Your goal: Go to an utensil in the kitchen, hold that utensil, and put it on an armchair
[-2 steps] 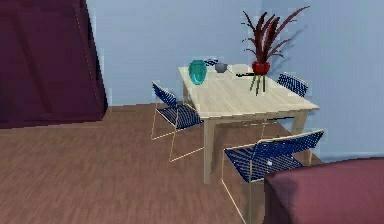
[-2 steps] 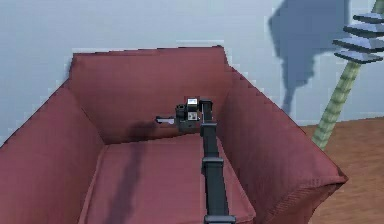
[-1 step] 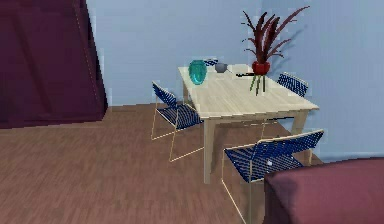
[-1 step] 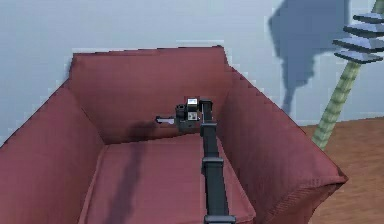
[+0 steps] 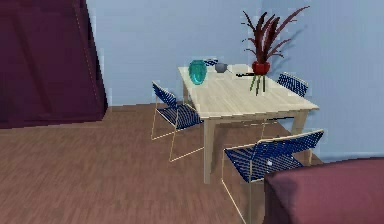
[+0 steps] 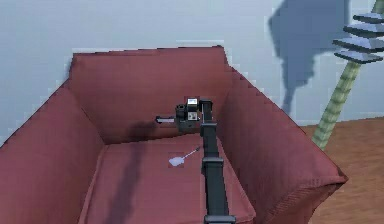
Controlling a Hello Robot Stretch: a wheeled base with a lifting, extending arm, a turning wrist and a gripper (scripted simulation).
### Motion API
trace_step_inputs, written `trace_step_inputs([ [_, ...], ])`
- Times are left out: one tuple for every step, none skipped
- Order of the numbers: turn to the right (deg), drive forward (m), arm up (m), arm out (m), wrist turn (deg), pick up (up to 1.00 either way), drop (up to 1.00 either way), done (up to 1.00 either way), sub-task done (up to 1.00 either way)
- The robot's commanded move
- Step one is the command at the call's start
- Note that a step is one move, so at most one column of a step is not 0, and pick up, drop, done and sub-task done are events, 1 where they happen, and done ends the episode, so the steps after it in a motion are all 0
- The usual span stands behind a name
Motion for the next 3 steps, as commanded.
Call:
trace_step_inputs([
  [0.0,0.00,0.10,0.00,0.0,0.00,0.00,0.00,0.00],
  [0.0,0.00,0.00,-0.08,0.0,0.00,0.00,0.00,0.00],
  [0.0,0.00,0.00,0.00,0.0,0.00,0.00,1.00,0.00],
])
